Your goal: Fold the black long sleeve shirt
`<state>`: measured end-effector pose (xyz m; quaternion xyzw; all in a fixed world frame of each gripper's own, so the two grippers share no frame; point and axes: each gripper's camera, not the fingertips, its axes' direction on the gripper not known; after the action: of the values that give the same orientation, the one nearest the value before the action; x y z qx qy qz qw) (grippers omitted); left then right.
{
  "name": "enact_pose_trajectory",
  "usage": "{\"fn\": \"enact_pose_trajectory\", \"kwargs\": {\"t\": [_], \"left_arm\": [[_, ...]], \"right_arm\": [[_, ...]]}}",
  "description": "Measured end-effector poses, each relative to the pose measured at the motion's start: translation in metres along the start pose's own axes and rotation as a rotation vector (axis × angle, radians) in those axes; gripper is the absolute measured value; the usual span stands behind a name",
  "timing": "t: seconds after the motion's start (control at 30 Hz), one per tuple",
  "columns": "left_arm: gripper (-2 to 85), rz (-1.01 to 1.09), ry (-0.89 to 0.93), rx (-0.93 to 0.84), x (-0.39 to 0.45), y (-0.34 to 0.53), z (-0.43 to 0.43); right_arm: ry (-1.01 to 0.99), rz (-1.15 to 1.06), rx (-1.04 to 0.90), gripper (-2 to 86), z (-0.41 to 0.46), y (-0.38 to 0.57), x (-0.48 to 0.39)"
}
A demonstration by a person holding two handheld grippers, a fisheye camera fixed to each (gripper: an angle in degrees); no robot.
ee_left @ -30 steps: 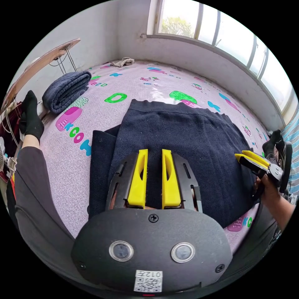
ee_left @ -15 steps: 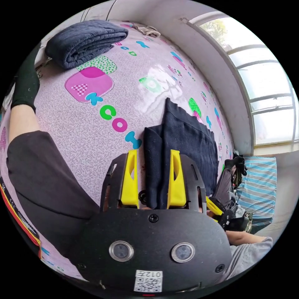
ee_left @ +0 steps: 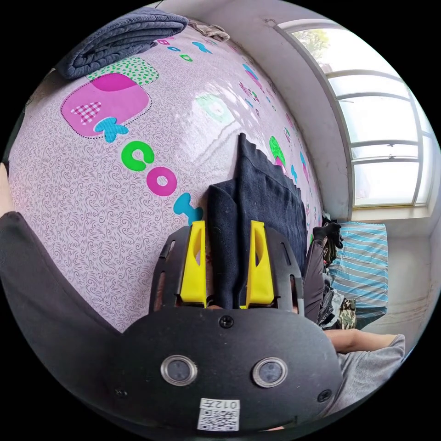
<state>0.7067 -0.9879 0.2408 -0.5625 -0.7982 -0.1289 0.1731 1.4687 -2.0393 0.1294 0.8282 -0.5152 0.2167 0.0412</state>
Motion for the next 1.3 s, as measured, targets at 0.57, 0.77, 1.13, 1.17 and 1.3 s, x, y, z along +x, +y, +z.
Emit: {"fn": "enact_pose_trajectory", "kwargs": {"t": [0.57,0.77,1.13,1.17,1.3], "left_arm": [[2.0,-0.037,0.148,0.031,-0.030,-0.016,-0.025],[1.5,-0.036,0.109,0.040,-0.031,-0.014,-0.044],[1.2,-0.017,0.110,0.080,-0.012,-0.016,-0.023],[1.2,-0.015,0.111,0.082,-0.011,-0.017,-0.020],[1.2,-0.002,0.138,0.098,0.001,-0.019,-0.001]], "right_arm": [[-0.147,0.157,0.083,-0.7,-0.010,-0.113,0.081],[-0.207,0.203,0.166,-0.7,-0.046,-0.156,0.128],[-0.204,0.317,0.273,-0.7,-0.112,-0.195,0.264],[-0.200,0.329,0.285,-0.7,-0.120,-0.198,0.282],[-0.184,0.373,0.331,-0.6,-0.152,-0.207,0.353]]}}
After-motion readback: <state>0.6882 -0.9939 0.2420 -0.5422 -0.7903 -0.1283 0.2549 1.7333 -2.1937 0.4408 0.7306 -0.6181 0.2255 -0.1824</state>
